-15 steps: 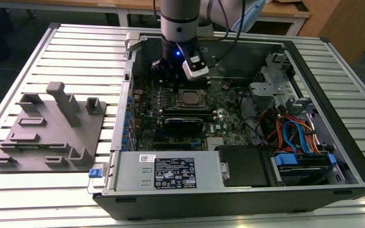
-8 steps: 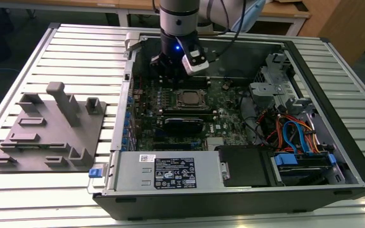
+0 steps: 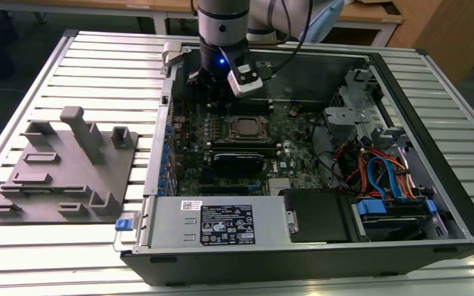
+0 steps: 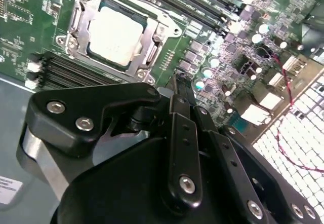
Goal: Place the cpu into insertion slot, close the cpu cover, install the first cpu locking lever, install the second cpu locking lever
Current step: 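Install the first cpu locking lever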
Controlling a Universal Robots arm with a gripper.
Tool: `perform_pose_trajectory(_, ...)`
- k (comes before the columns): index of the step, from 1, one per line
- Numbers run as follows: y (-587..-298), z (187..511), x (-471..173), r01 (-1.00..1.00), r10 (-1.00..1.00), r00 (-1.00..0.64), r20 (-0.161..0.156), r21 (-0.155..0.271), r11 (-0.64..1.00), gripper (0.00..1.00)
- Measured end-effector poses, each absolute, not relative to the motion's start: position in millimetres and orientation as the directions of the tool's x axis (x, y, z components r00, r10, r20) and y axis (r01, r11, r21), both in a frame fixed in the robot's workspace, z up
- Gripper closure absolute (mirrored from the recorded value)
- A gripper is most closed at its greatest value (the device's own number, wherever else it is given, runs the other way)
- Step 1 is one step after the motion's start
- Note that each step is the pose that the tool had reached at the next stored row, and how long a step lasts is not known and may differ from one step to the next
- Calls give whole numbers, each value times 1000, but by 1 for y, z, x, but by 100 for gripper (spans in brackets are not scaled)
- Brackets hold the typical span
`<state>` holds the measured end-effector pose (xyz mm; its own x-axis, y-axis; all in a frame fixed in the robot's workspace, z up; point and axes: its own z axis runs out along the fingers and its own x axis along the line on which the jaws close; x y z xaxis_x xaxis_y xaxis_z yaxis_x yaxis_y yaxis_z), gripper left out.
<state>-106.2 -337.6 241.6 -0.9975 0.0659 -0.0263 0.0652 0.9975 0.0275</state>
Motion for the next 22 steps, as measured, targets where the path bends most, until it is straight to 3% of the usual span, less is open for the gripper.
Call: perform_pose_trajectory(22, -336, 243, -112, 65, 66, -997, -26, 28, 997, 90)
